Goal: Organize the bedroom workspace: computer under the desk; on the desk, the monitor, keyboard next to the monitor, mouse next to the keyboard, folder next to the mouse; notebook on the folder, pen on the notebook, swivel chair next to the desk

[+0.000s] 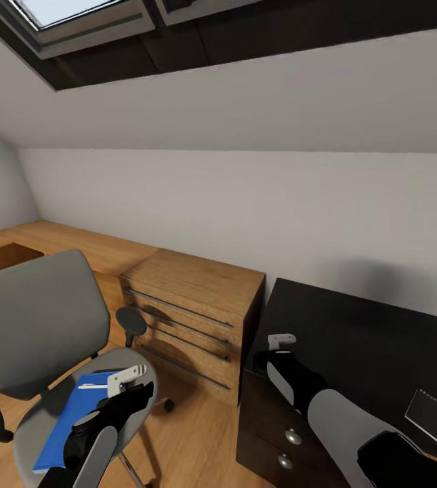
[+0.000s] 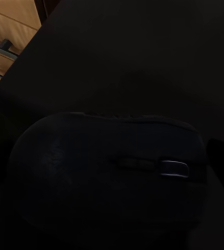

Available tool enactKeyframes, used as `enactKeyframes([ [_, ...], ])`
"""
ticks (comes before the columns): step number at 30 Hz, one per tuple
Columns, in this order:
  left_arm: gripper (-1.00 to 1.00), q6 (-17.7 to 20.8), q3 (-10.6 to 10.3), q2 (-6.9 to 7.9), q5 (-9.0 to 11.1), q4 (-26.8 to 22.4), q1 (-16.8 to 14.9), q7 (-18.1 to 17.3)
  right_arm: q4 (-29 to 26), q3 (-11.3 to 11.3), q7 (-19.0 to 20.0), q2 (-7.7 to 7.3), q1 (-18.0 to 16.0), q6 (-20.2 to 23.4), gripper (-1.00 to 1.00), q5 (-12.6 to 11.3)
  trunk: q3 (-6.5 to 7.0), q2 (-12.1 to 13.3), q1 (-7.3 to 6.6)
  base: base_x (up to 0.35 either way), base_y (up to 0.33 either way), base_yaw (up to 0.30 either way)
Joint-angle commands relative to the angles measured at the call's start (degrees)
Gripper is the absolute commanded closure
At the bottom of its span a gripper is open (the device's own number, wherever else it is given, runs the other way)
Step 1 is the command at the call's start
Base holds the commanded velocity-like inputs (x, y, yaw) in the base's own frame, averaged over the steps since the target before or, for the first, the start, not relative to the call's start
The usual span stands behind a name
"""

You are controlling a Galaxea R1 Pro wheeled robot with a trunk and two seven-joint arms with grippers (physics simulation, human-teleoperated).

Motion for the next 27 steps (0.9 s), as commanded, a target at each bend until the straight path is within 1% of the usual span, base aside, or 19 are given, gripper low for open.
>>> enactKeyframes([
  [1, -1.00, 0.06, -0.13, 0.07, 0.57, -0.08, -0.05, 0.59, -0.02, 0.49, -0.48, -0.06, -0.01, 0.57, 1.00, -0.55, -0.07, -0.03, 0.00, 0.000, 0.000, 0.000],
  [7, -1.00, 0.06, -0.07, 0.10, 0.57, -0.08, -0.05, 0.60, -0.08, 0.49, -0.58, -0.05, -0.01, 0.50, 1.00, -0.55, -0.07, -0.03, 0.00, 0.000, 0.000, 0.000],
  [18, -1.00, 0.06, 0.09, 0.10, 0.57, -0.08, -0.05, 0.63, -0.60, 0.43, -0.62, -0.15, -0.01, 0.27, 1.00, -0.55, 1.90, 4.38, -2.41, -0.008, 0.000, 0.000],
  [22, -1.00, 0.06, 0.12, 0.10, 0.61, -0.05, -0.05, 0.61, -2.55, 0.20, -0.70, -0.27, -0.01, 0.24, 1.00, -0.58, 2.62, 5.98, -3.29, -0.230, 0.000, 0.000],
  [25, -1.00, 0.06, 0.07, 0.10, 0.64, 0.01, -0.05, 0.60, -4.24, -0.42, -0.78, -0.34, -0.01, 0.39, 1.00, -0.67, 3.16, 7.19, -3.95, -0.312, 0.000, 0.000],
  [26, -1.00, 0.06, 0.06, 0.10, 0.68, 0.04, -0.05, 0.61, -5.22, -0.90, -0.82, -0.37, 0.01, 0.48, 1.00, -0.69, 3.34, 7.59, -4.17, -0.327, 0.000, 0.000],
  [27, -1.00, 0.06, 0.02, 0.08, 0.61, 0.39, -0.05, 0.67, -7.35, -1.81, -0.94, -0.57, 0.05, 0.90, 1.00, -0.71, 3.52, 7.99, -4.39, -0.334, 0.000, 0.000],
])
